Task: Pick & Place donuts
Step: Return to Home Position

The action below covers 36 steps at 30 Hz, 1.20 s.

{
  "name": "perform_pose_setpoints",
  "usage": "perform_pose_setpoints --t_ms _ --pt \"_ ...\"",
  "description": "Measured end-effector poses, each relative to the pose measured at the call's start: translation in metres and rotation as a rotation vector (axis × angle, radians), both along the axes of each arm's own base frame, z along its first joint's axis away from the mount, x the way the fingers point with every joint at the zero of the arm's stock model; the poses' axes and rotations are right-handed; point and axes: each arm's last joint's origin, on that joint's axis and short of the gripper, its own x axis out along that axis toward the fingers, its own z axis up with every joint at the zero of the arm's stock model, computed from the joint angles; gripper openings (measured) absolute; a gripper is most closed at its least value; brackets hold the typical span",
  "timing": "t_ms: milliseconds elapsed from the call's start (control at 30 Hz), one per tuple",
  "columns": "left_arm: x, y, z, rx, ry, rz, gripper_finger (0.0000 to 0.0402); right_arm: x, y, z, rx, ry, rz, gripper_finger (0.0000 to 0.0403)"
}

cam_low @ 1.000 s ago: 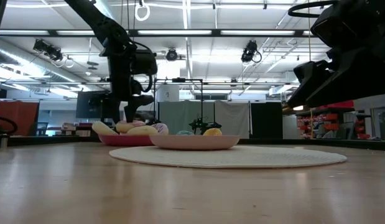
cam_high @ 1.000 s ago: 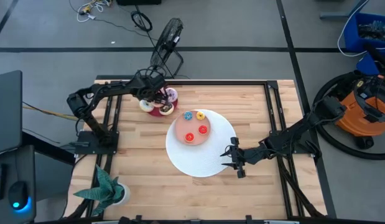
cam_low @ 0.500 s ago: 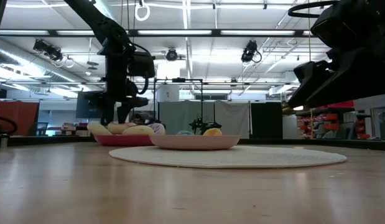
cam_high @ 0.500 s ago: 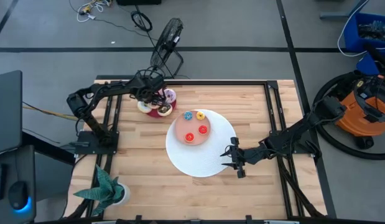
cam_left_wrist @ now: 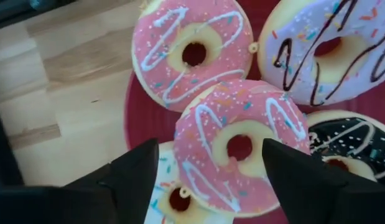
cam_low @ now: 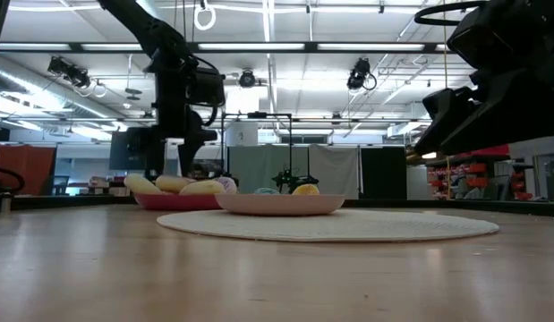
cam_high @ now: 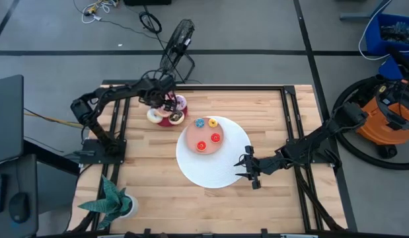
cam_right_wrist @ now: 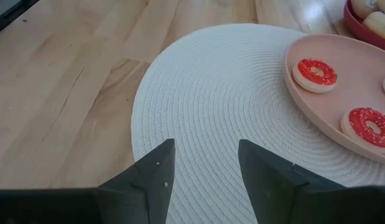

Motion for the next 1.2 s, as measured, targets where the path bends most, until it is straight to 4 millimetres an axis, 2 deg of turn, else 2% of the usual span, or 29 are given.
perform_pose_setpoints --t_ms 267,367,467,533,633,800,900,967,1067,1200 --pt "0.003 -0.001 0.029 -0.006 0.047 -0.03 0.0288 -0.001 0.0 -0.001 -0.008 0.014 0.0 0.0186" --pt "0.007 -0.01 0.043 0.116 0.061 -0.068 0.0279 -0.002 -0.001 -0.003 -0.01 0.031 -0.004 0.0186" --pt "0.011 -0.028 0.05 0.288 0.081 -0.088 0.0271 -0.003 -0.002 -0.005 -0.005 0.056 -0.017 0.0186" --pt "0.016 -0.043 0.047 0.405 0.071 -0.116 0.0267 -0.004 -0.002 -0.006 -0.005 0.071 -0.03 0.0186" --pt "0.026 -0.071 0.034 0.501 -0.011 -0.219 0.0261 -0.004 -0.003 -0.007 -0.002 0.074 -0.051 0.0186" --pt "0.038 -0.12 -0.002 0.507 -0.256 -0.398 0.024 -0.008 -0.007 -0.011 -0.009 0.065 -0.144 0.0186" --pt "0.04 -0.149 -0.015 0.542 -0.375 -0.472 0.0214 -0.01 -0.011 -0.014 -0.019 0.032 -0.129 0.0186" --pt "0.039 -0.165 -0.016 0.556 -0.437 -0.516 0.0189 -0.01 -0.012 -0.014 0.008 -0.026 -0.089 0.0183" --pt "0.036 -0.182 -0.008 0.583 -0.505 -0.588 0.0139 -0.008 -0.015 -0.006 0.077 -0.121 0.008 0.0163" --pt "0.026 -0.193 0.016 0.651 -0.649 -0.629 0.005 -0.008 -0.024 0.01 0.137 -0.167 0.096 0.01"
